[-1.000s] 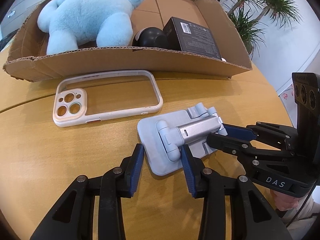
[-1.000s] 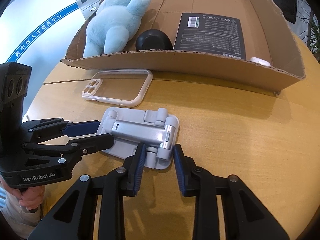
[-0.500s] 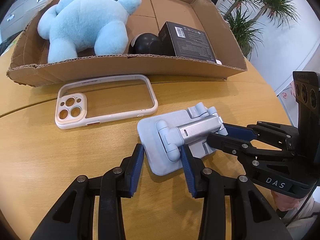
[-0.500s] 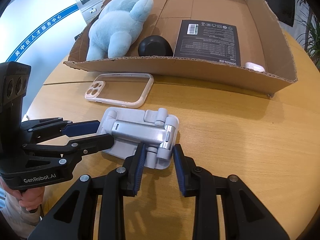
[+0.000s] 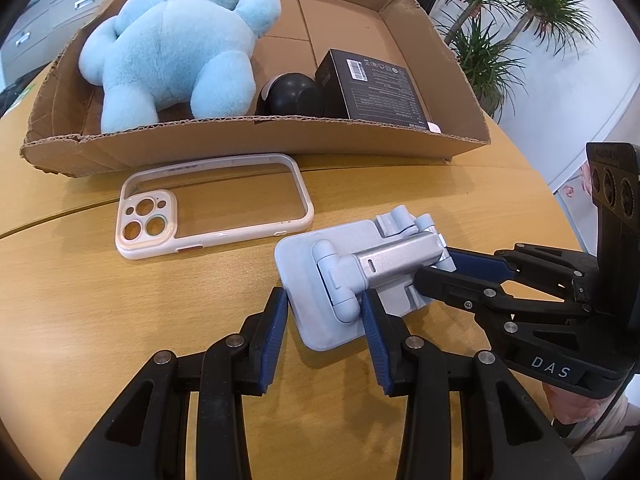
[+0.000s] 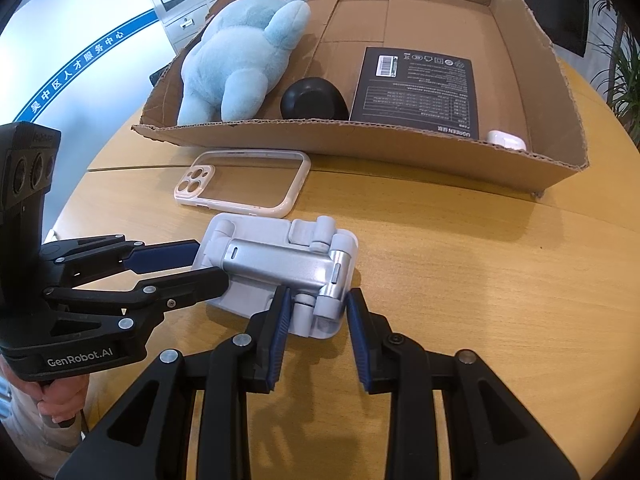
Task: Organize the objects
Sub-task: 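Lift the phone stand with both grippers and carry it over the cardboard box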
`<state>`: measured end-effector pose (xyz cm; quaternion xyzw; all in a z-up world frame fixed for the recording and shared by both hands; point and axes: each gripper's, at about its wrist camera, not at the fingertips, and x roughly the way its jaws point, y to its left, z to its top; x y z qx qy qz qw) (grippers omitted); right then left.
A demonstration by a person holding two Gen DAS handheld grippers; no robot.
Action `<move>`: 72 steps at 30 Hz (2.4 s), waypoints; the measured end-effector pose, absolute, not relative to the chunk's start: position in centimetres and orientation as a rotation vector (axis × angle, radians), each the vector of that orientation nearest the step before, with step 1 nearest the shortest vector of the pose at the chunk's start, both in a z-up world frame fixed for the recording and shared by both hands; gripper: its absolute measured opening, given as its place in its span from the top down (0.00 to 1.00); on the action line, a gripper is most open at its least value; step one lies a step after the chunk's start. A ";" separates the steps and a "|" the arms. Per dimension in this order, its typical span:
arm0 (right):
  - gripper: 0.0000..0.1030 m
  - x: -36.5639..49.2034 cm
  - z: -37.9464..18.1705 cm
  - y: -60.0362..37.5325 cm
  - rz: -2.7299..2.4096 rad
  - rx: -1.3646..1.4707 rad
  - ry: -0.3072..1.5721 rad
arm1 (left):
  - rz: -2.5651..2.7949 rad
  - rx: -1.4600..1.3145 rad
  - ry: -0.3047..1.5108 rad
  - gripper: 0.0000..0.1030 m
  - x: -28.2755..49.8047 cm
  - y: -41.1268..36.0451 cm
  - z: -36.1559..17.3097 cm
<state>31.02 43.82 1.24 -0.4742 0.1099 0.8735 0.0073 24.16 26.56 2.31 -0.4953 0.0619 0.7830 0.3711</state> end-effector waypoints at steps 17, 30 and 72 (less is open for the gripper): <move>0.75 31.6 2.8 43.4 2.755 -1.439 0.315 | 2.043 -1.238 0.158 0.65 24.7 26.1 4.2; 0.75 31.4 4.9 43.5 2.766 -1.388 0.284 | 2.062 -1.204 0.150 0.65 24.4 26.3 6.5; 0.76 29.3 9.1 46.8 2.717 -1.264 0.244 | 2.093 -1.070 0.195 0.65 22.1 31.0 11.3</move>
